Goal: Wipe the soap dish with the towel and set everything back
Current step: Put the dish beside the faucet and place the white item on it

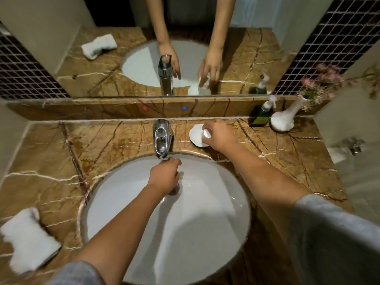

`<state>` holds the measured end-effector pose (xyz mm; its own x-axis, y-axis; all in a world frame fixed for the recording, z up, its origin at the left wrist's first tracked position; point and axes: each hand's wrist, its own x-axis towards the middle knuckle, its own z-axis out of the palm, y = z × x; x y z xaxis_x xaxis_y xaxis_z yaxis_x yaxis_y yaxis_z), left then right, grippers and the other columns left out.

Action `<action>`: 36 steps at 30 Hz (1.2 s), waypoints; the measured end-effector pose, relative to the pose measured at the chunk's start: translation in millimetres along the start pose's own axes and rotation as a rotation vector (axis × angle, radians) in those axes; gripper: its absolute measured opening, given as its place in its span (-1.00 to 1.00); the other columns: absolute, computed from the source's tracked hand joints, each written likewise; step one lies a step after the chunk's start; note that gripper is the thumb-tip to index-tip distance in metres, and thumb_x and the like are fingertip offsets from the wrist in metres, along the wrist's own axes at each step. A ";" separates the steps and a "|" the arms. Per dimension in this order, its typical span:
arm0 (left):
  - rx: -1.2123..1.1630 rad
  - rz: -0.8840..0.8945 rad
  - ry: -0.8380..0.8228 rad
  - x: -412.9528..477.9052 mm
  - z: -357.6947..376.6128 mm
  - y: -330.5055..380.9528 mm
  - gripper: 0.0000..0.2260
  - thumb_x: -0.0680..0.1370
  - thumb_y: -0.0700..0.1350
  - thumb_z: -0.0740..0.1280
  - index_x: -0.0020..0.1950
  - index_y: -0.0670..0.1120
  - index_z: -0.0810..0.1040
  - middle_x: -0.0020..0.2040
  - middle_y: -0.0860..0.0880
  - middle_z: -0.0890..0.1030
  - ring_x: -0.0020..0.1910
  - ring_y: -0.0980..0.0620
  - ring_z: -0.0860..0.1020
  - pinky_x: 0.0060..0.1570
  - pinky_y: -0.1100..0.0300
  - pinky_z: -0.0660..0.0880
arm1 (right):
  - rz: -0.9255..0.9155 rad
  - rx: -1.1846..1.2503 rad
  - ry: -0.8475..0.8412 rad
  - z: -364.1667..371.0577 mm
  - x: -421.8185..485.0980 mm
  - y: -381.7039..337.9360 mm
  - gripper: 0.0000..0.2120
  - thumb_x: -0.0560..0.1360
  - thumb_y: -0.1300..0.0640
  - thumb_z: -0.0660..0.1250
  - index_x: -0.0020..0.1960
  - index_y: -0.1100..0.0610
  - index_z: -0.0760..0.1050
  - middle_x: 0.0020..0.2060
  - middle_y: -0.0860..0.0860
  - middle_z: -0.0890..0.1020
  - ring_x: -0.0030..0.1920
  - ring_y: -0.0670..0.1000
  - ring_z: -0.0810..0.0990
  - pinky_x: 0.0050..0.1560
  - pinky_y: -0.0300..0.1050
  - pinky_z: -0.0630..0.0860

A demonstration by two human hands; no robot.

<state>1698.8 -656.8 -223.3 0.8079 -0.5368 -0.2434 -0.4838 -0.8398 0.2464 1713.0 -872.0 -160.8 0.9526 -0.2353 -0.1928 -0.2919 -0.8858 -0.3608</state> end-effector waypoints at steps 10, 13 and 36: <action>0.005 0.043 0.006 9.0 12.7 -1.7 -0.70 0.55 -0.14 0.18 0.28 -0.02 0.44 0.21 -0.04 0.55 0.06 -0.10 0.57 -0.10 0.05 0.50 | -0.017 -0.002 -0.014 37.9 24.8 -1.2 -0.46 0.40 0.15 0.39 0.35 0.20 0.36 0.27 0.19 0.48 0.28 0.21 0.40 0.27 -0.02 0.35; 0.007 0.041 0.008 9.0 14.1 -0.6 -0.71 0.56 -0.14 0.18 0.27 -0.02 0.45 0.21 -0.04 0.55 0.05 -0.09 0.57 -0.13 0.07 0.50 | -0.019 0.020 0.010 40.4 26.2 0.6 -0.46 0.42 0.15 0.39 0.37 0.21 0.36 0.27 0.18 0.48 0.29 0.21 0.40 0.29 -0.02 0.34; -0.011 -0.066 0.098 -59.0 -14.9 9.1 -0.71 0.53 -0.14 0.20 0.24 -0.01 0.48 0.14 0.00 0.57 0.08 -0.06 0.55 -0.18 0.13 0.45 | 0.144 0.193 0.232 17.9 -75.4 40.1 -0.74 0.49 0.19 0.25 0.16 0.17 0.54 0.07 0.13 0.61 0.01 0.14 0.57 0.00 -0.02 0.53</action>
<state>1651.7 -631.6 -192.7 0.8672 -0.4691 -0.1671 -0.4248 -0.8720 0.2433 1628.0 -882.6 -177.1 0.8883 -0.4566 -0.0493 -0.4143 -0.7503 -0.5152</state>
